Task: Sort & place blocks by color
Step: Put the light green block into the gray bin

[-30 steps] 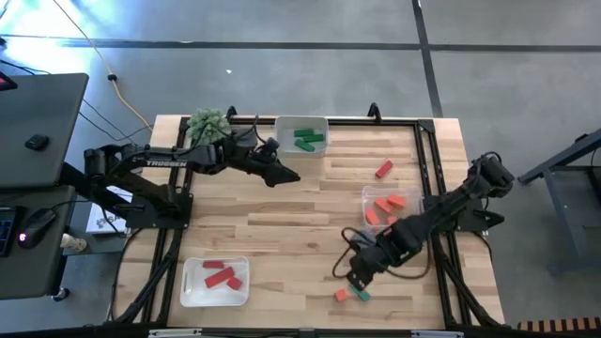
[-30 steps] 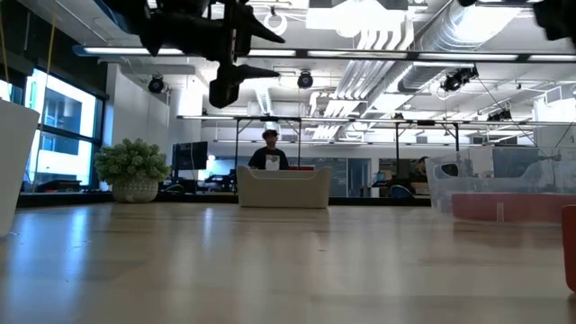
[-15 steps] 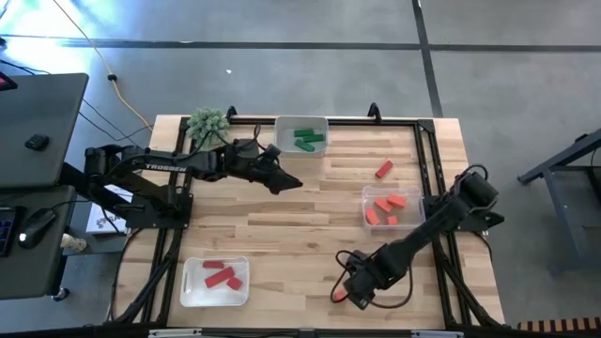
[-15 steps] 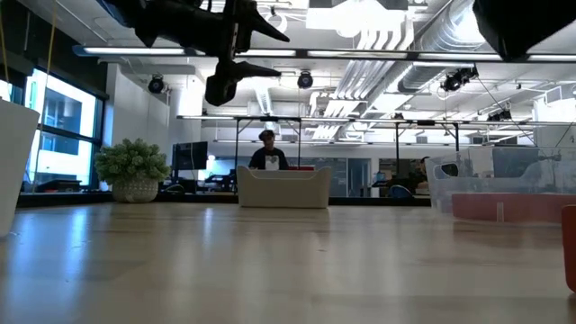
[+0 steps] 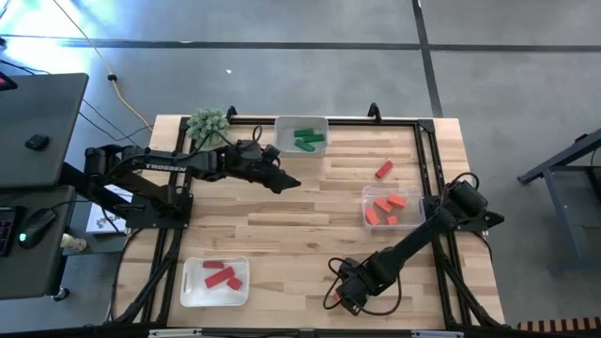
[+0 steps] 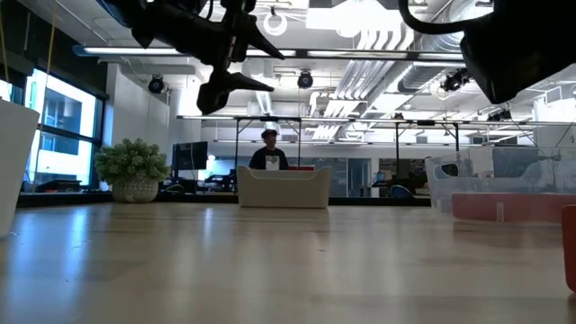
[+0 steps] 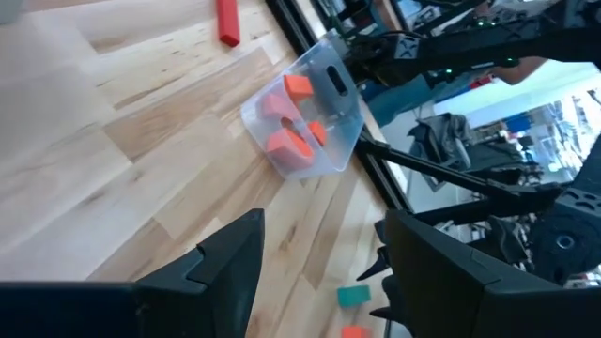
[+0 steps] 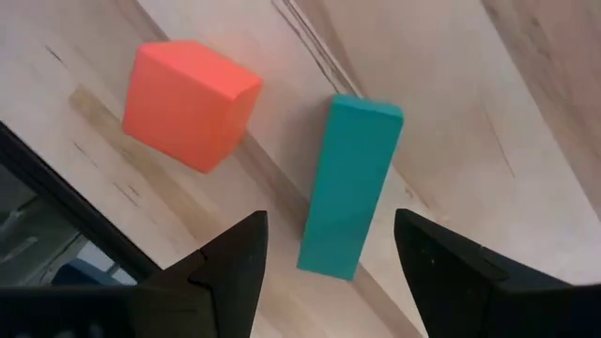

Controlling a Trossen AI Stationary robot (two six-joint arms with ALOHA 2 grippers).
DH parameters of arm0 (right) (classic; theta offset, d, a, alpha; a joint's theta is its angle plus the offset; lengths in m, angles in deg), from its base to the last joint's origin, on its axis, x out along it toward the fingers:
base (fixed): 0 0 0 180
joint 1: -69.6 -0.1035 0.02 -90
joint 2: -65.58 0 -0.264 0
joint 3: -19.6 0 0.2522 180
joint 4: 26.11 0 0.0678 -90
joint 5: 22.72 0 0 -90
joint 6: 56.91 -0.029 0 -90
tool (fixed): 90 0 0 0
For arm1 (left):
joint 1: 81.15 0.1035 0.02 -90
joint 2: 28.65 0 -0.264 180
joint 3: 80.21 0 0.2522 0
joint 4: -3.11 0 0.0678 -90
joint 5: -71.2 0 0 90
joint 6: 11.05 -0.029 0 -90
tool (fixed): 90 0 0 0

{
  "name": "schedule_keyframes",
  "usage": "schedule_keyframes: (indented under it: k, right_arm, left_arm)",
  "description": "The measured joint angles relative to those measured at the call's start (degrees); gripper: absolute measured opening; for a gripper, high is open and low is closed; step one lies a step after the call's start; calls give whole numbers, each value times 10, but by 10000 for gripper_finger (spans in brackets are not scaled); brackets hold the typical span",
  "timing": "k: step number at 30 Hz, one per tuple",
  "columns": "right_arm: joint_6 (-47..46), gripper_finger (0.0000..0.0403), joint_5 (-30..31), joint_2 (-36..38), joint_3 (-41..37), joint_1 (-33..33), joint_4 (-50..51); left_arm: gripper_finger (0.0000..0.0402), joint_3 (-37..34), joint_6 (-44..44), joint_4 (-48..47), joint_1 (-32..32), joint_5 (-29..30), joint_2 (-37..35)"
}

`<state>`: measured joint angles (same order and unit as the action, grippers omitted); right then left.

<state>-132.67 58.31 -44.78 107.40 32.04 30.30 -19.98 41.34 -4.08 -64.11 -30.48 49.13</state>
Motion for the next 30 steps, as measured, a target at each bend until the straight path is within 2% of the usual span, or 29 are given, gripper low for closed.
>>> schedule_keyframes:
  k: [14, 17, 23, 30]
  right_arm:
    - [-7, 212, -5, -35, 2, -6, -1]
    - [-14, 182, -5, -35, 2, -6, 3]
    - [15, 68, -10, -38, 18, 0, 32]
    - [55, 66, -19, -21, 27, 13, 83]
  left_arm:
    - [211, 0, 0, -8, 2, 4, 0]
    - [211, 0, 0, -9, 2, 4, 0]
    - [211, 0, 0, -8, 2, 4, 0]
    - [211, 0, 15, -8, 20, -21, 0]
